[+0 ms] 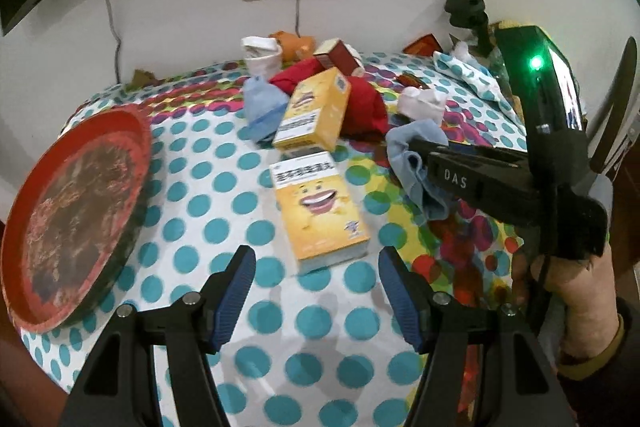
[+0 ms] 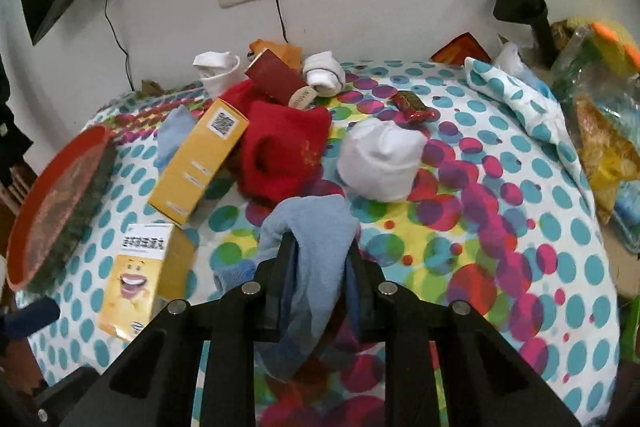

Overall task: Organize objects
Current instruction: 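Grasp the light blue sock with right tool while left tool grasps the yellow medicine box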

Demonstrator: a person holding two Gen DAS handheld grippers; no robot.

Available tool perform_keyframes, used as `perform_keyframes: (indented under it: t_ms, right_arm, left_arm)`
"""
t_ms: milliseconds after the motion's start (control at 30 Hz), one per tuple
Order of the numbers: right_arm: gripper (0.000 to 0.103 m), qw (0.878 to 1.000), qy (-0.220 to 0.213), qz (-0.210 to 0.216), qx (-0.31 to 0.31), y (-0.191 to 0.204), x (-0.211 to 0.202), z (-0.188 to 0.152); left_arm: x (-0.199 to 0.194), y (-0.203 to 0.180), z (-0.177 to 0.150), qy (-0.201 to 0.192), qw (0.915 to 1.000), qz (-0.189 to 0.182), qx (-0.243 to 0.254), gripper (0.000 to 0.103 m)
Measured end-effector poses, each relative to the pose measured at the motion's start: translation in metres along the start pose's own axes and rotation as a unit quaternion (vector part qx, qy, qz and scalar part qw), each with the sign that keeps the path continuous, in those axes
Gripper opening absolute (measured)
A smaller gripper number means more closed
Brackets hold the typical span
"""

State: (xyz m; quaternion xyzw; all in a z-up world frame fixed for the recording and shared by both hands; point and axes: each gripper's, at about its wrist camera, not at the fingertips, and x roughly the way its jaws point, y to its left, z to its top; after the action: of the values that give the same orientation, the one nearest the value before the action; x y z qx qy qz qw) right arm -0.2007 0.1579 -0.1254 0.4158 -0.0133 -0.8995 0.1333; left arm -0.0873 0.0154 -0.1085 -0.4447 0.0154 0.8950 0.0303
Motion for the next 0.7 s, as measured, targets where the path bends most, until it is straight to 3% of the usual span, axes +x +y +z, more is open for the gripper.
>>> perform_keyframes:
  t_ms: [500, 700]
  right_arm:
    - [0.022, 1.0, 0.006, 0.0, -0.004, -0.001, 0.009, -0.002]
    - [0.028, 1.0, 0.009, 0.013, 0.015, -0.009, 0.009, -0.003]
  left_arm:
    - [0.056, -0.002, 0.02, 0.023, 0.9991, 0.035, -0.011, 0.066]
    - [0.063, -0.001, 0.017, 0.022, 0.9992, 0.034, 0.001, 0.065]
